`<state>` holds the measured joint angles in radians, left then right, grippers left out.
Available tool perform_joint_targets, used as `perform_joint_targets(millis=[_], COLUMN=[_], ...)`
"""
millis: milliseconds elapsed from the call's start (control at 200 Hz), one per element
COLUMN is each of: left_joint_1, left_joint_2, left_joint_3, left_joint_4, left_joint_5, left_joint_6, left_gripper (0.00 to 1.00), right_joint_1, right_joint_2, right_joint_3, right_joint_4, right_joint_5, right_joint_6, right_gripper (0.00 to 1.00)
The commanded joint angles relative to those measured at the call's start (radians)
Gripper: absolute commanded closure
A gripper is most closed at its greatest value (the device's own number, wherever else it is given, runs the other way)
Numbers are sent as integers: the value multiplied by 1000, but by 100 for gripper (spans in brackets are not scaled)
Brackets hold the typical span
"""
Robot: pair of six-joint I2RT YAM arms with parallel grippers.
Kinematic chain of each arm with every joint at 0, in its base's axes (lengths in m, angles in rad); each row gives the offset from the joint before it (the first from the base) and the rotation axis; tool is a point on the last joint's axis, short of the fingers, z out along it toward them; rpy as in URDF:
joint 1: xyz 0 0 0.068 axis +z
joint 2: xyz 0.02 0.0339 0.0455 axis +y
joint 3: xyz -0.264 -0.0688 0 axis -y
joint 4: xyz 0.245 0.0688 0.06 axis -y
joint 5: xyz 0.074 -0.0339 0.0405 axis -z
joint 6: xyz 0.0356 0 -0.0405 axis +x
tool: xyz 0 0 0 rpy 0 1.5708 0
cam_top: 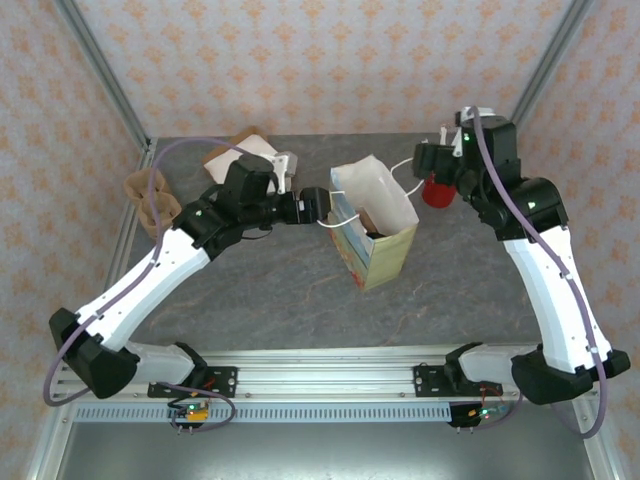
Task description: Pack the takeout coffee
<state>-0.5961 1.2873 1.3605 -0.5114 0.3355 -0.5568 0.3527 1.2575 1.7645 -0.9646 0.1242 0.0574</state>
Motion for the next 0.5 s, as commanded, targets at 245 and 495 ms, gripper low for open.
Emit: perform_joint_targets(millis=[245, 495], left_joint_1=[-10, -11], left_joint_2=[-103, -110], left_joint_3=[22, 17], left_joint_4=[30, -1], left_joint_5=[-129, -132], left_joint_6=[-11, 1], left_gripper=[7, 8], right_joint_1=[-325, -541], right_joint_2=[217, 375], right_joint_3=[15, 35], right_joint_4=[20, 104], right_joint_5=[-2, -204], right_joint_6=[82, 184], right_gripper=[21, 33])
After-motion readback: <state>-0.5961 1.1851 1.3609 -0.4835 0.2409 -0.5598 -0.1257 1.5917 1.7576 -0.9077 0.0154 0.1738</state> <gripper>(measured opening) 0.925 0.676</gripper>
